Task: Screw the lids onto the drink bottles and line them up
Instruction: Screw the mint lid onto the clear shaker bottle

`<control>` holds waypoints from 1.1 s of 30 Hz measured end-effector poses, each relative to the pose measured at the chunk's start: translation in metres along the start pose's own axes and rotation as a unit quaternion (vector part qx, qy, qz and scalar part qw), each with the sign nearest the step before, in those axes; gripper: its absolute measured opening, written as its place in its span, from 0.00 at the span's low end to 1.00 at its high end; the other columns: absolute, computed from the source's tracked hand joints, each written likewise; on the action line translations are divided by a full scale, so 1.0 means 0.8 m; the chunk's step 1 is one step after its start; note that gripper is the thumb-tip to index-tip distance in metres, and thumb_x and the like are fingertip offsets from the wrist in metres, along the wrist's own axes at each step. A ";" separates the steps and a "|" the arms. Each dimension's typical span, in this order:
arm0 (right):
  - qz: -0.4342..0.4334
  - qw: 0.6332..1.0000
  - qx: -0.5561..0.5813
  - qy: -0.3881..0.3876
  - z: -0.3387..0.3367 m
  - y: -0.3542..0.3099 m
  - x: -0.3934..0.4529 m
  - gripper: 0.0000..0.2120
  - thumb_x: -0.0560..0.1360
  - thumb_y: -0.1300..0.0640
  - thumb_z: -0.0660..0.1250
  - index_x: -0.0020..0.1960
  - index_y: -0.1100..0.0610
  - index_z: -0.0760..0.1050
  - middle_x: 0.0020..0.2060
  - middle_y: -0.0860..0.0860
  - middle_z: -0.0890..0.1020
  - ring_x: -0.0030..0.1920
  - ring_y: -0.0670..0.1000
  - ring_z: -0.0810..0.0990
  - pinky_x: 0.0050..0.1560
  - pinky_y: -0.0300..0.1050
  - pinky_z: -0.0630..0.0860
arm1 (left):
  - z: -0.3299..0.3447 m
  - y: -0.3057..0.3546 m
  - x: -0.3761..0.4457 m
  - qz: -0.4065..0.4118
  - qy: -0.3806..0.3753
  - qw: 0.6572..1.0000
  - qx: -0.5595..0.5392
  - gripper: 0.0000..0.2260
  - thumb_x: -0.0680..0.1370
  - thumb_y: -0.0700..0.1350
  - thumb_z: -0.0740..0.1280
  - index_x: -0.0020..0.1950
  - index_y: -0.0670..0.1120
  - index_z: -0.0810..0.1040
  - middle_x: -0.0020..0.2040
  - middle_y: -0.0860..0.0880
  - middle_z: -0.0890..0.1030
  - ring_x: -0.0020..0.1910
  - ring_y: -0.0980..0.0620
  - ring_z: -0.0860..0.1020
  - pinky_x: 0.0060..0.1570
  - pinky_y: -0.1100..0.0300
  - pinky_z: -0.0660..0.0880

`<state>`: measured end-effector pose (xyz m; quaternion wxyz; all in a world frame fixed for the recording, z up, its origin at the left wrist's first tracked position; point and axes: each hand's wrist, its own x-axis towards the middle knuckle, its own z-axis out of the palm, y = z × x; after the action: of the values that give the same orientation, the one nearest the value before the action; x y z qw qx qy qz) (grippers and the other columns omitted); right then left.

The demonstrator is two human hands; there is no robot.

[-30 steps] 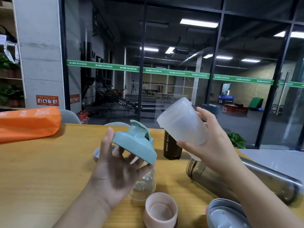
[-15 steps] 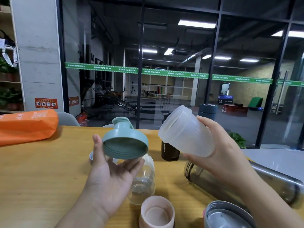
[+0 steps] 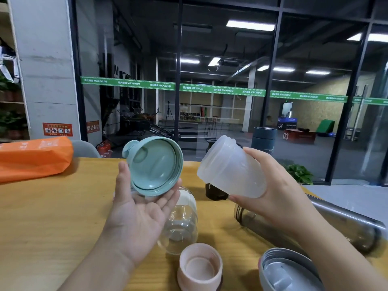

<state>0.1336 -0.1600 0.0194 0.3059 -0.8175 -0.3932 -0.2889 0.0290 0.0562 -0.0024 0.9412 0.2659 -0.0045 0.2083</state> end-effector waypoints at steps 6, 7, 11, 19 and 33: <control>-0.004 1.000 -0.005 0.015 0.000 0.007 0.001 0.43 0.61 0.47 0.78 0.70 0.41 0.60 0.58 0.31 0.66 0.56 0.36 0.64 0.52 0.31 0.62 | 0.029 -0.003 0.017 0.047 -0.025 0.996 0.074 0.36 0.57 0.50 0.79 0.63 0.43 0.73 0.58 0.41 0.80 0.60 0.44 0.78 0.65 0.48 0.70; -0.002 1.000 -0.009 0.018 0.000 0.008 0.001 0.43 0.62 0.48 0.78 0.70 0.42 0.60 0.59 0.33 0.67 0.56 0.37 0.64 0.52 0.34 0.63 | 0.040 -0.009 0.023 0.055 -0.026 0.991 0.121 0.36 0.61 0.50 0.77 0.66 0.44 0.70 0.62 0.41 0.77 0.62 0.45 0.76 0.67 0.49 0.68; 0.004 0.999 -0.025 0.023 -0.002 0.013 0.001 0.43 0.62 0.48 0.78 0.71 0.43 0.60 0.58 0.35 0.66 0.55 0.39 0.65 0.54 0.41 0.65 | 0.075 -0.020 0.048 0.071 -0.076 0.950 0.295 0.44 0.57 0.51 0.80 0.70 0.47 0.65 0.60 0.48 0.77 0.55 0.52 0.77 0.62 0.55 0.70; -0.001 0.995 -0.065 0.073 -0.007 0.033 0.005 0.44 0.60 0.51 0.80 0.70 0.46 0.61 0.58 0.37 0.66 0.56 0.42 0.66 0.55 0.46 0.66 | 0.082 -0.005 0.081 0.004 -0.169 0.858 0.485 0.49 0.54 0.53 0.81 0.70 0.54 0.61 0.62 0.46 0.74 0.55 0.48 0.79 0.53 0.51 0.78; -0.083 0.986 -0.124 0.076 0.008 0.031 0.002 0.42 0.58 0.44 0.74 0.69 0.48 0.63 0.62 0.39 0.69 0.61 0.45 0.68 0.61 0.40 0.62 | 0.057 -0.002 0.086 -0.059 -0.281 0.831 0.477 0.31 0.64 0.43 0.74 0.66 0.55 0.71 0.57 0.49 0.82 0.51 0.49 0.83 0.44 0.58 0.80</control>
<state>0.1564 -0.1669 0.0095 0.2062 -0.7896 -0.3961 -0.4209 0.0970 0.0589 0.0445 0.6660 0.7286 -0.1535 0.0449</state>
